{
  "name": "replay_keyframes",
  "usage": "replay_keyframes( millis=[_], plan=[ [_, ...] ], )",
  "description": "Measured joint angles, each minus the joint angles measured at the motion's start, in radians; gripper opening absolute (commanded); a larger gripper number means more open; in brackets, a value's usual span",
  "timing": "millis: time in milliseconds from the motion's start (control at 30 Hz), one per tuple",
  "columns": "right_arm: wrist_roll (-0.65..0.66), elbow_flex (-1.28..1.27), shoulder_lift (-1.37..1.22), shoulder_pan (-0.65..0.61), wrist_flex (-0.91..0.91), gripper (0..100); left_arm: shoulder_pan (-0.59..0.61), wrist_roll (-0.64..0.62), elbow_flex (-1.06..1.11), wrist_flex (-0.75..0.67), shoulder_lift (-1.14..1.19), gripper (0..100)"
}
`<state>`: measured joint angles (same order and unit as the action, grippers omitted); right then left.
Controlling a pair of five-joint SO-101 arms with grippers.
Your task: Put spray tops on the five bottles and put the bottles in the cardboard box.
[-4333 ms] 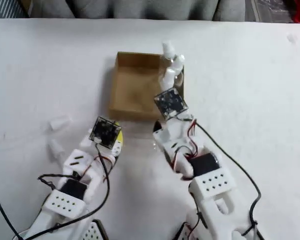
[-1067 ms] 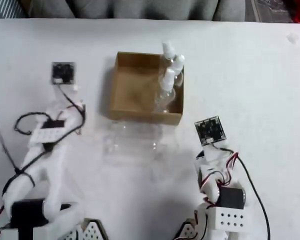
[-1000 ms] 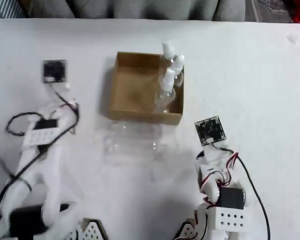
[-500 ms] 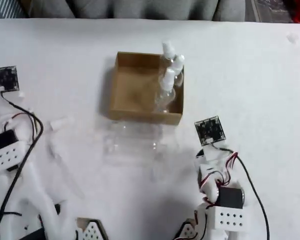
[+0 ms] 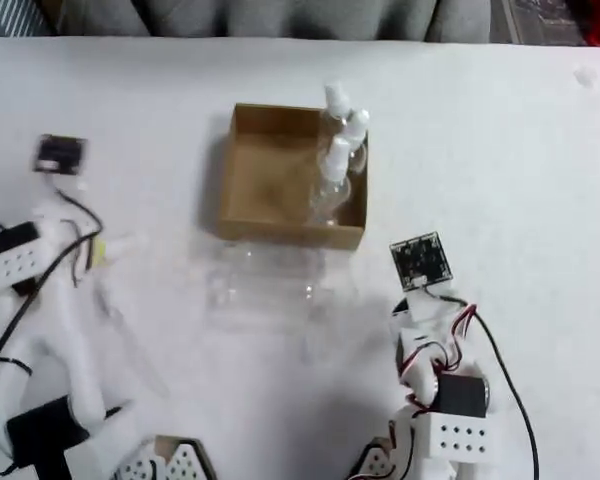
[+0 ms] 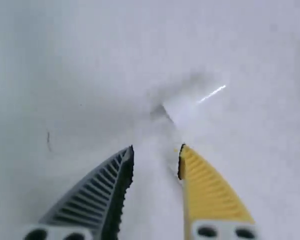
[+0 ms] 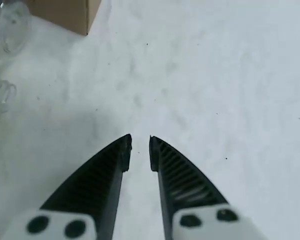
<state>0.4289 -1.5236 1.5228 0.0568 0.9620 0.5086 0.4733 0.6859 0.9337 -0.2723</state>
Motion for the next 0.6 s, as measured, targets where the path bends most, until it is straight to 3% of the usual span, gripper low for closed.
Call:
replay_keyframes(
  millis=[400, 600],
  plan=[
    [0.005, -0.009, 0.003, 0.000, 0.000, 2.6, -0.031, 0.222, -0.086, -0.064, 0.077, 21],
    [0.005, -0.009, 0.006, 0.000, 0.000, 2.6, -0.029, 0.428, -0.193, -0.058, 0.244, 24]
  ],
)
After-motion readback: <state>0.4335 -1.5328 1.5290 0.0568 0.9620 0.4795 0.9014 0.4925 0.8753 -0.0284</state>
